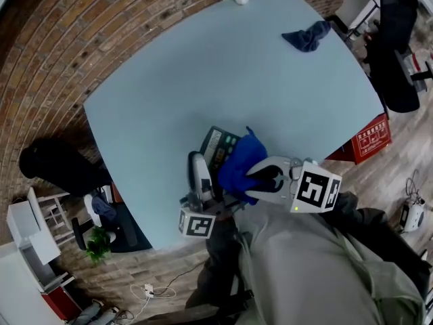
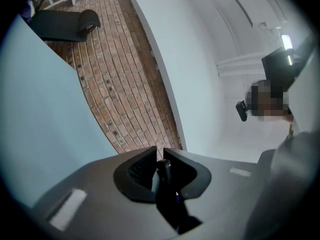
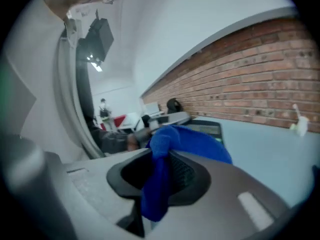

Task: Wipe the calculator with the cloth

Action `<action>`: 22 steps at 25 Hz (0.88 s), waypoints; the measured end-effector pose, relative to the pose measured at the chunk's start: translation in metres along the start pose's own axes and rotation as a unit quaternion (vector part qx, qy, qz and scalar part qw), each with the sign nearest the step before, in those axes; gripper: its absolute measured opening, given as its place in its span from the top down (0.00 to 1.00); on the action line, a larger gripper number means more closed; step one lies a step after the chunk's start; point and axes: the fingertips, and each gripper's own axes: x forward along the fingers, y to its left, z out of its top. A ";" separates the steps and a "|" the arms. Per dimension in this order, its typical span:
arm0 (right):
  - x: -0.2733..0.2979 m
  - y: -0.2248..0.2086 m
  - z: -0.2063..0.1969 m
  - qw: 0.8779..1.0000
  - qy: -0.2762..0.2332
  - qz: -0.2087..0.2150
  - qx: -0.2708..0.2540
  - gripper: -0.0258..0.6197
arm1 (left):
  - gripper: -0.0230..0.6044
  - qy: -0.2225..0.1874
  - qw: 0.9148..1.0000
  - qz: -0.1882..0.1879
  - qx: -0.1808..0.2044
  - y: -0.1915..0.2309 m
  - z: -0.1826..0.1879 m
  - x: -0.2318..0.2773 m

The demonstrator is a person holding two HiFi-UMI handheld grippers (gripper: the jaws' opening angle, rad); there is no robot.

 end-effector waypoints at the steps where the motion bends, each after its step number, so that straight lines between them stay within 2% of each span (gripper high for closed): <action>1: 0.005 0.014 0.002 1.000 -0.002 0.027 -0.002 0.82 | 0.90 -0.001 1.000 -0.002 -0.001 -0.001 0.000 0.001; 2: 0.008 0.022 0.004 0.999 -0.004 0.040 -0.007 0.82 | 0.90 -0.002 1.000 -0.004 -0.001 -0.001 0.000 0.003; 4: 0.007 0.017 0.004 0.999 -0.020 0.031 -0.011 0.82 | 0.90 -0.004 1.000 -0.005 -0.001 -0.002 0.002 0.002; 7: -0.016 -0.028 0.000 0.997 -0.048 -0.043 0.036 0.82 | 0.90 -0.013 1.000 -0.007 -0.007 -0.002 0.007 -0.001; 9: -0.034 -0.060 -0.014 0.993 -0.029 -0.104 0.055 0.82 | 0.90 -0.013 1.000 -0.005 -0.002 -0.002 0.008 -0.002; 11: -0.045 -0.073 -0.026 0.990 -0.010 -0.123 0.063 0.82 | 0.90 -0.012 1.000 -0.002 0.001 -0.002 0.006 -0.002; 14: -0.038 -0.052 -0.023 0.994 -0.009 -0.086 0.065 0.82 | 0.90 -0.015 1.000 -0.003 0.004 -0.002 0.005 -0.001; 19: -0.002 0.015 -0.005 0.998 -0.014 0.035 0.044 0.82 | 0.90 -0.015 1.000 -0.002 0.001 0.000 0.004 0.000; 20: 0.002 0.018 -0.003 0.998 -0.020 0.046 0.042 0.82 | 0.90 -0.015 1.000 0.000 0.002 0.001 0.005 -0.001; 22: -0.001 0.006 -0.003 0.997 -0.035 0.038 0.052 0.82 | 0.90 -0.019 1.000 0.006 0.002 0.004 0.009 -0.004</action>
